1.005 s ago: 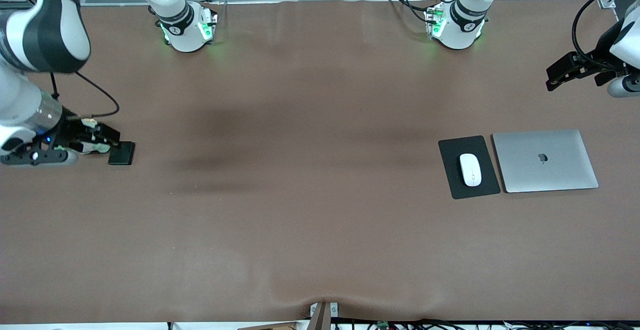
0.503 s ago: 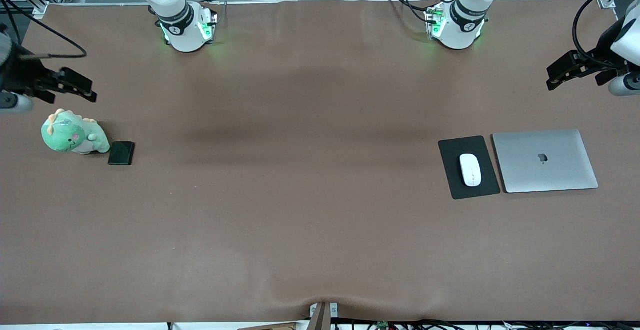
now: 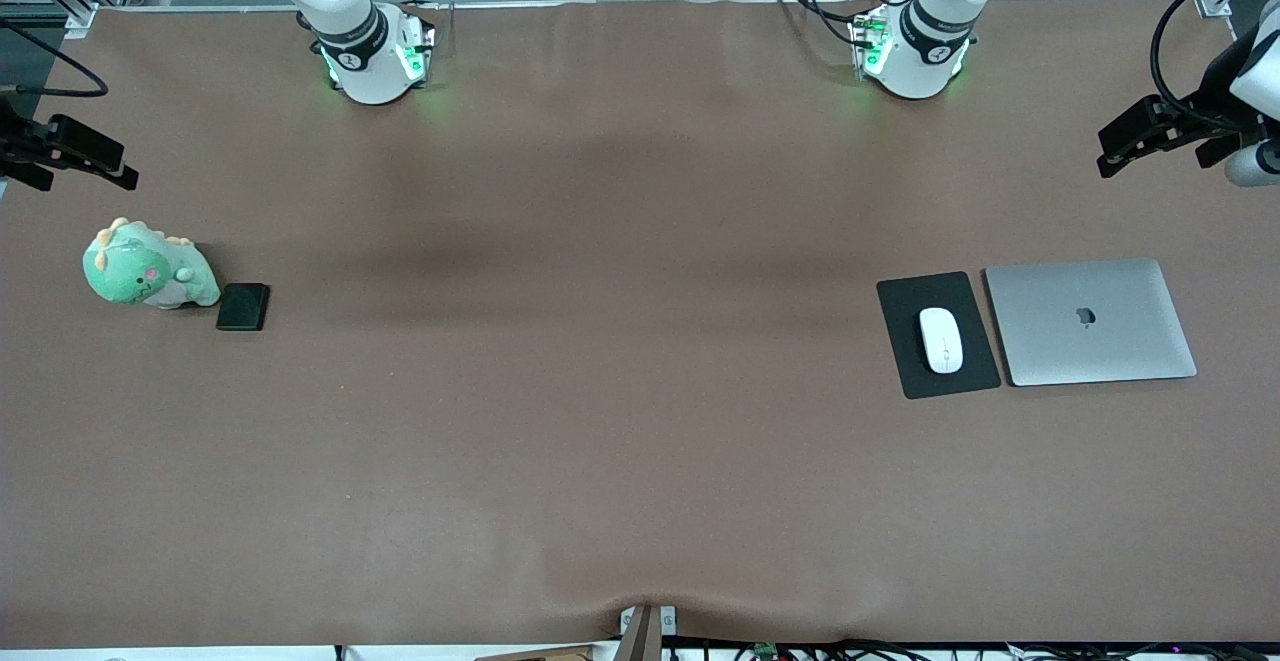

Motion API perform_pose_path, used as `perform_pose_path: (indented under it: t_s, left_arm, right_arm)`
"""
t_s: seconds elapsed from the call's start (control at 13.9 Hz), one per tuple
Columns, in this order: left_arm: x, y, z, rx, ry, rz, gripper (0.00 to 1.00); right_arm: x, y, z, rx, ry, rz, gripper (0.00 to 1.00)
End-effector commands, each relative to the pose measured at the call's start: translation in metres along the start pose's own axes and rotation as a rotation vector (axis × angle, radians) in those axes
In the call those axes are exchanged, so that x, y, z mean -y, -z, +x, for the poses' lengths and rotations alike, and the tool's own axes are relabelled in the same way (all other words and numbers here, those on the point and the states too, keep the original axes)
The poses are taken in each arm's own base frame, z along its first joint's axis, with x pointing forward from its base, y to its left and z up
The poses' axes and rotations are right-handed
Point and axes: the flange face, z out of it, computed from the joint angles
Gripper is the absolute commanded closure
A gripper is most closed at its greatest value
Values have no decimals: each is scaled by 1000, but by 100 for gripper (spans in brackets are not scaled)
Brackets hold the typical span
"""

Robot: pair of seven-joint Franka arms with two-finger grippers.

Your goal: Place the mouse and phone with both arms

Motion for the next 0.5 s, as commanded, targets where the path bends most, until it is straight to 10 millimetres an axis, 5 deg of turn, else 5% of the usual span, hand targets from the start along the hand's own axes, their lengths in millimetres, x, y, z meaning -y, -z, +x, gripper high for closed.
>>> perform_pose_path:
  t_s: [0.0, 0.43]
  left_arm:
    - [3, 8, -7, 3, -17, -24, 0]
    - [4, 8, -7, 3, -16, -24, 0]
  right_arm:
    - [2, 6, 0, -6, 10, 13, 0]
    - [9, 9, 0, -14, 24, 12, 0]
